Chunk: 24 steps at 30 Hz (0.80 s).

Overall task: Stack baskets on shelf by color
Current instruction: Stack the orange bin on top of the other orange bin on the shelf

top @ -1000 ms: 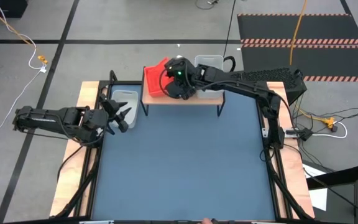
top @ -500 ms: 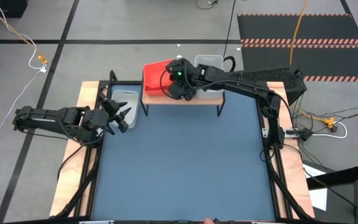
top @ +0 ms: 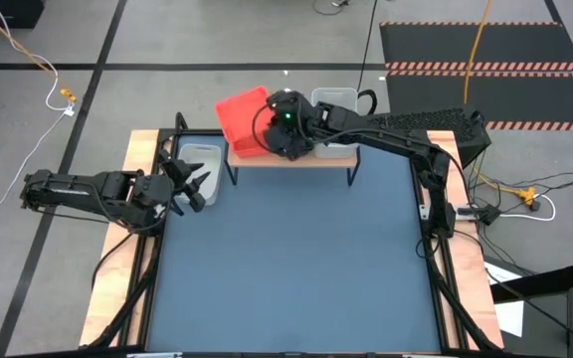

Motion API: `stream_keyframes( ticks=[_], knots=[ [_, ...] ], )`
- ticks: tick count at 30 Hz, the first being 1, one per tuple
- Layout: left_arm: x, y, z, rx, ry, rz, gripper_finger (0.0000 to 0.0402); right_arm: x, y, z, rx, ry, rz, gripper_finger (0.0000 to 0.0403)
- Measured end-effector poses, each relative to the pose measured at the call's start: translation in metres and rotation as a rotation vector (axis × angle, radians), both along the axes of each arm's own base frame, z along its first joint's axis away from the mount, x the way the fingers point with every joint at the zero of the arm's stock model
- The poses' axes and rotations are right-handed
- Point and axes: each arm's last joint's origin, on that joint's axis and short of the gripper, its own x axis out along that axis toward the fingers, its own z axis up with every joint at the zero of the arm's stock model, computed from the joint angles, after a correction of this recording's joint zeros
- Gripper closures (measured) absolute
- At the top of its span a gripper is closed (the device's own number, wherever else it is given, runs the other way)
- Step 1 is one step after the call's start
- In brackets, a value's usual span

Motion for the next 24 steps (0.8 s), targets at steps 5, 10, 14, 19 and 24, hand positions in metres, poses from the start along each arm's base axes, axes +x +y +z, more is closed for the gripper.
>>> stream_keyframes(
  ticks=[5, 10, 14, 19, 24],
  knots=[
    [0.000, 0.000, 0.000, 0.000, -0.001, 0.000, 0.0261, 0.013, 0.004, 0.022, 0.399, -0.550, -0.315, 0.0394],
    [0.000, 0.000, 0.000, -0.001, -0.003, 0.000, 0.0261, 0.019, 0.009, 0.022, 0.684, -0.751, -0.461, 0.0390],
    [0.000, 0.000, 0.000, -0.003, -0.005, 0.002, 0.0261, 0.026, 0.018, 0.019, 0.897, -0.879, -0.576, 0.0389],
    [0.000, 0.000, 0.000, -0.009, -0.003, -0.007, 0.0261, 0.032, 0.026, 0.013, 0.929, -0.953, -0.664, 0.0388],
    [0.000, -0.001, 0.000, -0.019, -0.001, -0.024, 0.0261, 0.034, 0.035, 0.010, 0.999, -0.951, -0.699, 0.0388]
  ],
)
